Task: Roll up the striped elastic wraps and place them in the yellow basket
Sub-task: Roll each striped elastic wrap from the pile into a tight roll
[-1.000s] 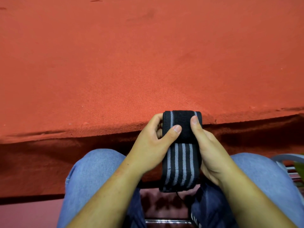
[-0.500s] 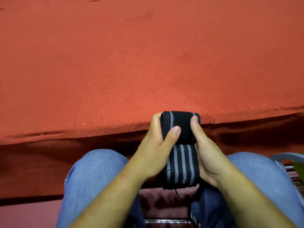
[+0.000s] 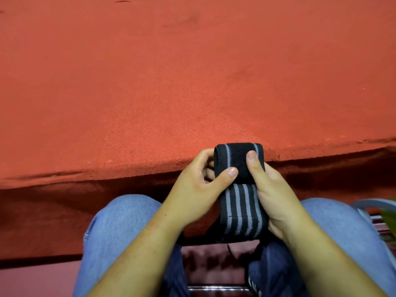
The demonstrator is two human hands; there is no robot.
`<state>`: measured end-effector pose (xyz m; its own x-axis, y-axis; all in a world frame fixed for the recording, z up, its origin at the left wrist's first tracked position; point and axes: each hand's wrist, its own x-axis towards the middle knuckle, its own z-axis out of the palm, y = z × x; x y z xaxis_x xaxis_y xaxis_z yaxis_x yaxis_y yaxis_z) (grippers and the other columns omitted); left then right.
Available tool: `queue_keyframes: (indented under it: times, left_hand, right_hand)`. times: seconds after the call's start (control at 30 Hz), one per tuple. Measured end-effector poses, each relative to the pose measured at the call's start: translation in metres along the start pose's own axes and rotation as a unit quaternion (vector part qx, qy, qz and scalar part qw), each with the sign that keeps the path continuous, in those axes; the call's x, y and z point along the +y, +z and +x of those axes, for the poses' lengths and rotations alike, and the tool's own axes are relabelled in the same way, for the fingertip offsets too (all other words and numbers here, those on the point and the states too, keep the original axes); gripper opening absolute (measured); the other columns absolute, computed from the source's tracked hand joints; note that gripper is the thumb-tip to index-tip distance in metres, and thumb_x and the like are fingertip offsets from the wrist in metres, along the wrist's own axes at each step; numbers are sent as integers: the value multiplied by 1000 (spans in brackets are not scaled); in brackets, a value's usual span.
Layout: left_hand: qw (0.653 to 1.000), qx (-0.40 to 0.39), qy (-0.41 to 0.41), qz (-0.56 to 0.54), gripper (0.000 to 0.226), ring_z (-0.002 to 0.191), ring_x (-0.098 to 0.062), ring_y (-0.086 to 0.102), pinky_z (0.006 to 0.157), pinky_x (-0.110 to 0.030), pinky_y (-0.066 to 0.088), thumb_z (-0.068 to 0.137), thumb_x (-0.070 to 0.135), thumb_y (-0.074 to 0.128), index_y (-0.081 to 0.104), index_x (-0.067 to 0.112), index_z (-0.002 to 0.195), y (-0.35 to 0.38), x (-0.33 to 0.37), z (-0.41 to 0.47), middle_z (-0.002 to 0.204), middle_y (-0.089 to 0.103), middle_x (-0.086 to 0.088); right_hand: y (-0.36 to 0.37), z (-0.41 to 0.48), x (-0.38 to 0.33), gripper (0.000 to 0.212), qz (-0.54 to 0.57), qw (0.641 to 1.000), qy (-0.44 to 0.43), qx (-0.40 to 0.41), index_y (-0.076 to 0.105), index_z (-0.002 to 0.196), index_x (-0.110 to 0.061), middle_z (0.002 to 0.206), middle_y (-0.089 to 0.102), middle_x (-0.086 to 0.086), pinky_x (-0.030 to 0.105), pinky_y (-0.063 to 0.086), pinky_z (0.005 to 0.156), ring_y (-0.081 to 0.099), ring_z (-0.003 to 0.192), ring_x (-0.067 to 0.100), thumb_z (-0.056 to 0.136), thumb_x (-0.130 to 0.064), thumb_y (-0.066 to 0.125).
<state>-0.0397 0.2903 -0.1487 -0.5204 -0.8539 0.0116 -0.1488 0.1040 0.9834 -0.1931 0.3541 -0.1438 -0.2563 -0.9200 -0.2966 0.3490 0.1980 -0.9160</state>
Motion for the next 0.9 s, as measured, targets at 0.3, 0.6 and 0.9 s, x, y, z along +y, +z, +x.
queue_keyframes:
  times: [0.3,0.6,0.9]
  left_hand:
    - [999,23,12,-33,32,86,-8,68,79,-27,57,98,28,72,61,35,128,-1,4,-1,104,74,8]
    - [999,23,33,-13,40,102,-5,72,87,-21,56,101,16,67,56,31,136,-2,6,-2,125,69,11]
    - [998,32,58,-14,50,123,-6,61,98,-24,53,97,1,67,58,38,131,-2,3,-1,135,59,10]
  right_hand:
    - [0,0,0,65,69,994,51,-63,69,130,-4,126,72,22,50,44,115,69,121,36,101,-58,44]
    - [-2,3,3,72,85,989,71,-97,69,133,-10,132,69,23,50,39,119,66,126,36,96,-67,47]
    - [1,-2,-3,68,54,994,50,-82,72,128,-14,124,74,18,46,46,113,70,120,30,93,-65,44]
